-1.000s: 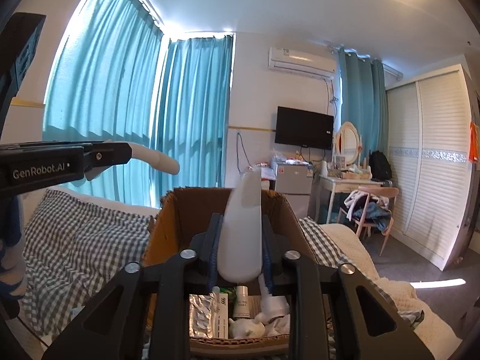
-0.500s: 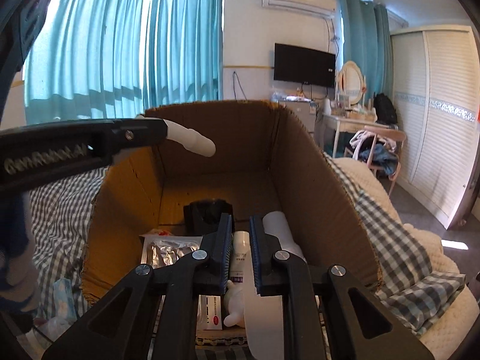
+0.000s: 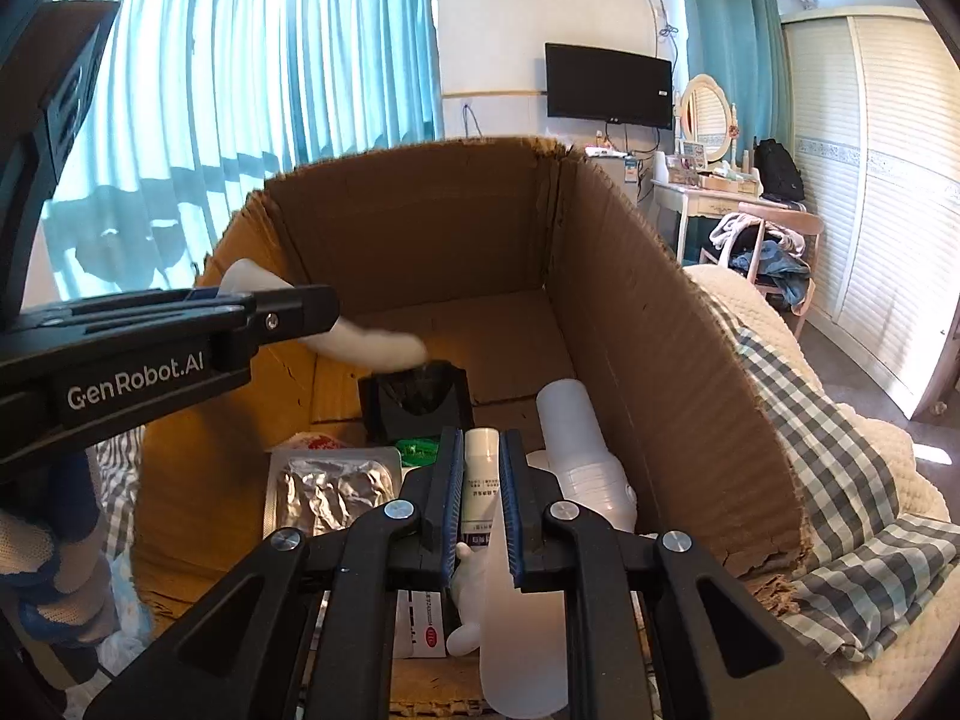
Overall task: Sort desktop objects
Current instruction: 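Open both grippers to drop the tube and comb into the box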
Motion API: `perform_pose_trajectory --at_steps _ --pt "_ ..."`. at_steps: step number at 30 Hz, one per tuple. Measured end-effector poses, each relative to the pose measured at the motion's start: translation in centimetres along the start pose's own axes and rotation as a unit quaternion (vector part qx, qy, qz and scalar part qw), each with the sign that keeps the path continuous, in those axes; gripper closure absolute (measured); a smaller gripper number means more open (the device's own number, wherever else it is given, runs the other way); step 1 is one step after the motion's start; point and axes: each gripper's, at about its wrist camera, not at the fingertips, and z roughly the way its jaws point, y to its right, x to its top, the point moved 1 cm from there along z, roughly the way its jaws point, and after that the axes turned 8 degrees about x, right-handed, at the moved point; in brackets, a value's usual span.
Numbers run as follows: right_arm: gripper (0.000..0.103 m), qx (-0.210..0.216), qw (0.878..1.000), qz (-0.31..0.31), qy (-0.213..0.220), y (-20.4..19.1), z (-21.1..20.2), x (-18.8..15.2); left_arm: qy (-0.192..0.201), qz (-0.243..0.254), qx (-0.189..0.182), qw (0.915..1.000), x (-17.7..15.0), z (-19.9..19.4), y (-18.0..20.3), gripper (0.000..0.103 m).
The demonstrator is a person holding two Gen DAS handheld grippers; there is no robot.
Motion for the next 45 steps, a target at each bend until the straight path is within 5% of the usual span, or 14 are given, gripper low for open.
perform_pose_trajectory --at_steps 3,19,33,45 --pt "0.091 -0.003 1.0 -0.004 0.011 -0.2 -0.8 0.4 0.014 -0.008 0.009 0.9998 0.4 -1.2 -0.5 0.05" --pt "0.091 -0.001 0.992 -0.028 0.122 -1.9 -8.6 3.3 0.1 -0.051 0.063 0.9917 2.0 -11.9 -4.2 0.013" --pt "0.076 0.023 0.979 -0.06 0.195 -5.0 -14.2 4.4 0.174 -0.072 0.139 0.9722 1.5 -21.2 -7.2 0.0" --pt "0.035 0.04 0.971 -0.101 0.213 -9.9 -15.8 4.1 0.188 -0.108 0.201 0.9553 0.0 -25.6 -11.9 0.0"
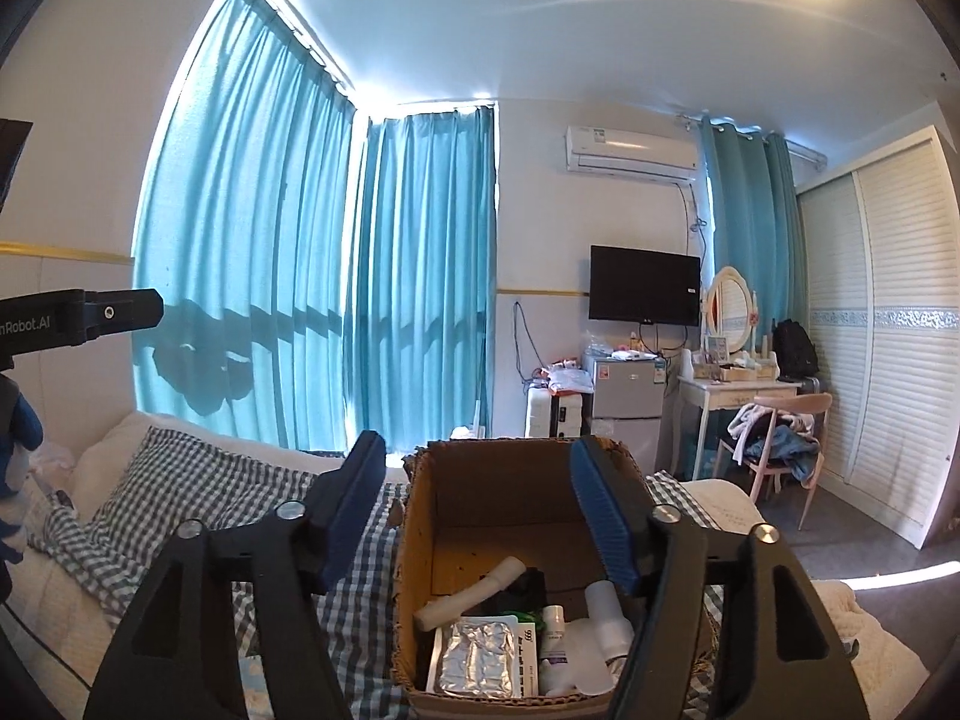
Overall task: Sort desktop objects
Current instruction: 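Open both grippers to drop the tube and comb into the box, then move both grippers back over the items on the bed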
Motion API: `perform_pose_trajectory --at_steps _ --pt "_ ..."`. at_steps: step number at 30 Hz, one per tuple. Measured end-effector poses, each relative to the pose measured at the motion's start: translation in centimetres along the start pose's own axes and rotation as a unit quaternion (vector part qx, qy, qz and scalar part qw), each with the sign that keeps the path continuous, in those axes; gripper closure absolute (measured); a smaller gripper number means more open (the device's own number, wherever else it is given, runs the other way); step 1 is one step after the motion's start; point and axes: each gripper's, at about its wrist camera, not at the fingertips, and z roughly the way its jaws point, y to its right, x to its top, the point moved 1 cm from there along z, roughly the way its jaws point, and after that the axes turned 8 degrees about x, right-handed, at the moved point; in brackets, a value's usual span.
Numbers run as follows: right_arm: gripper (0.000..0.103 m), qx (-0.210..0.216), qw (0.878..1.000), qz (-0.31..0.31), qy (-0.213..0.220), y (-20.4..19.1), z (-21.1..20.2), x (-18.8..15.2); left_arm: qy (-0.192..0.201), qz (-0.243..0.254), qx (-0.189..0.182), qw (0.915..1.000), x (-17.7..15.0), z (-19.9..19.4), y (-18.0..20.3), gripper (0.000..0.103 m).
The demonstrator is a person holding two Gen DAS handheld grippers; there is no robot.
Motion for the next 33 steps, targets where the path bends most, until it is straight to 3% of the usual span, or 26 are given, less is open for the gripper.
perform_pose_trajectory --at_steps 5,12,17,21,26,33 --pt "0.017 0.01 1.0 -0.014 -0.009 -1.6 0.6 -0.8 -0.016 -0.008 0.022 0.9996 -1.1 0.4 -2.0 0.0" --pt "0.014 0.049 0.997 -0.031 -0.048 -4.4 2.7 -3.1 -0.065 0.005 0.043 0.9969 -4.3 2.0 -3.6 0.0" --pt "0.015 0.081 0.991 -0.056 -0.088 -7.3 4.7 -5.4 -0.139 0.004 0.054 0.9889 -8.6 4.9 -4.9 0.0" --pt "0.033 0.108 0.984 -0.076 -0.12 -9.1 6.1 -7.4 -0.208 -0.017 0.057 0.9763 -12.3 7.5 -5.8 0.0" --pt "0.058 0.133 0.973 -0.087 -0.168 -10.5 8.3 -10.4 -0.279 -0.007 0.051 0.9589 -16.5 10.5 -5.5 0.0" --pt "0.073 0.123 0.96 -0.099 -0.23 -10.4 11.4 -14.4 -0.367 -0.026 0.009 0.9296 -21.5 13.7 -4.7 0.0"
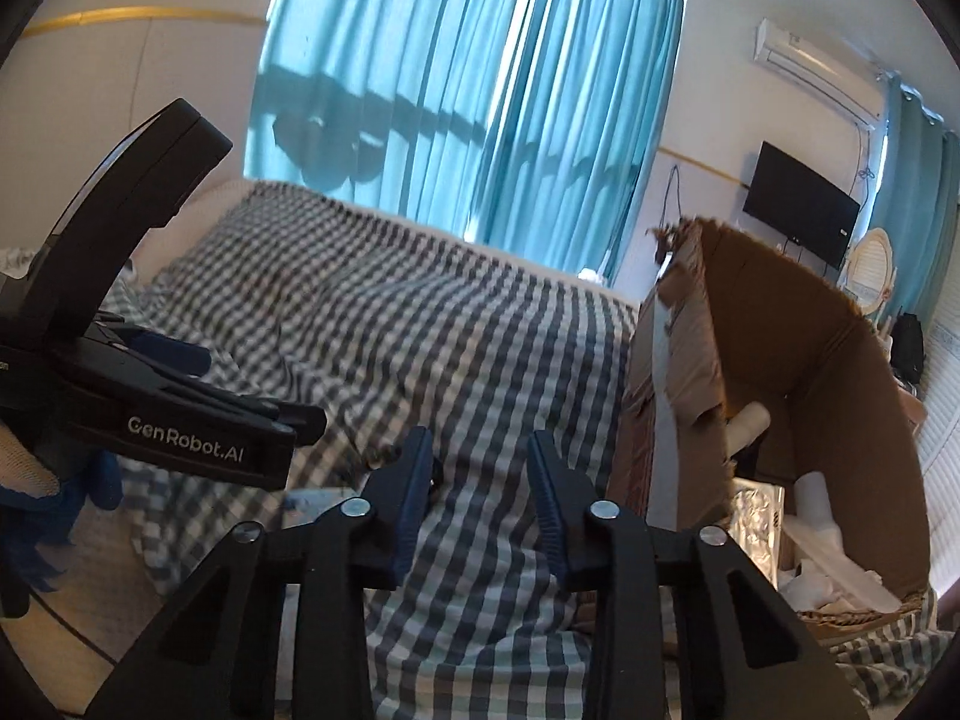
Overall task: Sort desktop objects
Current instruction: 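Move both grippers back over the items on the bed, then grasp the blue tissue pack with the left gripper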
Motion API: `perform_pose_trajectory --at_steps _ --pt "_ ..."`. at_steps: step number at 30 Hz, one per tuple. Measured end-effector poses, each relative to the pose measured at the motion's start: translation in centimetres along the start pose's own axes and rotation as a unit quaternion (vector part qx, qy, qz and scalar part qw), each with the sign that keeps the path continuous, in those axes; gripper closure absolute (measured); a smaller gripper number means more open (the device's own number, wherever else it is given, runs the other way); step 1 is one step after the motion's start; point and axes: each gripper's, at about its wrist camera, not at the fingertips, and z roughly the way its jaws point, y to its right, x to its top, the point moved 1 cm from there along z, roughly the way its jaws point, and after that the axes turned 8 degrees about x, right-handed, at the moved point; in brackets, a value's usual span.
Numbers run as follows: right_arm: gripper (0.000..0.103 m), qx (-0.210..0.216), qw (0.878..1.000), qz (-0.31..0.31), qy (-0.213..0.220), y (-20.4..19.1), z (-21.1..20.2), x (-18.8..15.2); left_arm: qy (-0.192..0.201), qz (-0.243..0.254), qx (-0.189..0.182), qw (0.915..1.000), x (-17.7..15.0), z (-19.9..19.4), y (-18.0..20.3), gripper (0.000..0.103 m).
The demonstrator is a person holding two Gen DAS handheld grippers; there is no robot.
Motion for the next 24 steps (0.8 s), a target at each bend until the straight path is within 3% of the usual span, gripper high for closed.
perform_pose_trajectory --at_steps 7,11,17,20,24 --pt "0.075 0.022 0.998 0.039 -0.034 1.8 3.3 -1.9 -0.068 -0.006 -0.043 0.9967 -1.3 3.7 1.2 0.0" --pt "0.076 0.033 0.997 0.047 -0.049 2.2 4.6 -2.7 -0.104 -0.004 -0.037 0.9939 -2.6 6.0 1.4 0.0" --pt "0.077 0.051 0.995 0.066 -0.056 3.2 6.2 -2.2 -0.104 0.014 -0.017 0.9943 -3.1 6.7 2.5 0.0" --pt "0.077 0.055 0.995 0.058 -0.06 2.8 7.1 -1.9 -0.087 0.055 0.002 0.9947 -3.8 6.9 3.8 0.001" --pt "0.077 0.061 0.995 0.047 -0.066 2.3 8.1 -1.8 -0.061 0.128 0.02 0.9896 -4.8 6.5 5.4 0.038"
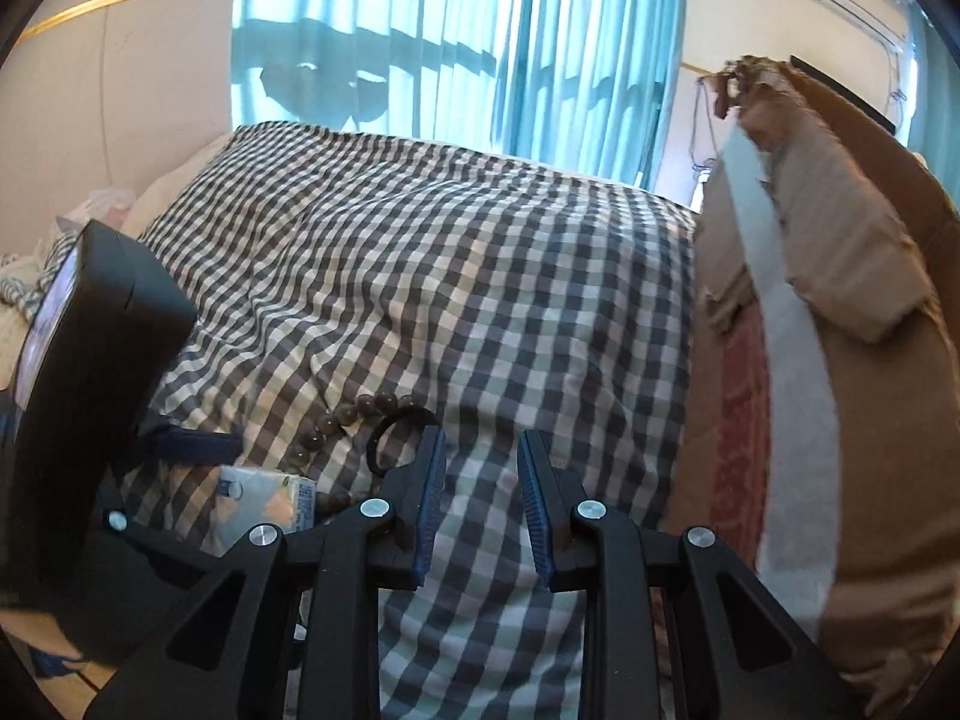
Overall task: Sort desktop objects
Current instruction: 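Grasp the blue tissue pack with the left gripper, then grasp the beaded bracelet with the right gripper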
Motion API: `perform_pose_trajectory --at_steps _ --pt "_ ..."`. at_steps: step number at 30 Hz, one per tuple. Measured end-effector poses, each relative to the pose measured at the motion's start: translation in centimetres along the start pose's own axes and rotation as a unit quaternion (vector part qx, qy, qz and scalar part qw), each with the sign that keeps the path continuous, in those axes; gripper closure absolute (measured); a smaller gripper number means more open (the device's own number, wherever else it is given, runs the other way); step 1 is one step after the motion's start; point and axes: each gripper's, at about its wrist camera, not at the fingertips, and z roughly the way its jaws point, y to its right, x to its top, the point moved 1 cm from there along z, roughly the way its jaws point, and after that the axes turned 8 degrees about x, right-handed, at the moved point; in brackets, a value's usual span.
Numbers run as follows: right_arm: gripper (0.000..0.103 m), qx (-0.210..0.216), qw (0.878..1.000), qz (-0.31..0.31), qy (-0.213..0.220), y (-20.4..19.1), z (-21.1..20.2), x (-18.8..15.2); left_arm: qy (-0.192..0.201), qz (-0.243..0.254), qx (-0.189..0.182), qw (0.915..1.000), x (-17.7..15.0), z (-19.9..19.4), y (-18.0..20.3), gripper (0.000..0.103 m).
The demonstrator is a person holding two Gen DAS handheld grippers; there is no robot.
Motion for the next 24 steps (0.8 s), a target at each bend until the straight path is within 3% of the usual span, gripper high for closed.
perform_pose_trajectory --at_steps 4,18,20,24 --pt "0.077 0.009 1.0 0.004 -0.009 0.3 0.8 0.3 0.01 -0.016 -0.019 0.9996 0.0 -0.8 -1.6 0.042" --pt "0.077 0.034 0.997 0.007 -0.064 -0.4 5.2 0.0 0.083 -0.114 0.019 0.9899 0.6 -5.6 -9.4 0.042" --pt "0.091 0.04 0.997 0.01 -0.064 -0.3 5.1 0.0 0.086 -0.123 0.017 0.9885 0.5 -5.9 -10.1 0.042" --pt "0.092 0.031 0.998 0.012 -0.054 -0.3 4.6 -0.2 0.089 -0.133 0.014 0.9871 0.4 -5.9 -11.5 0.042"
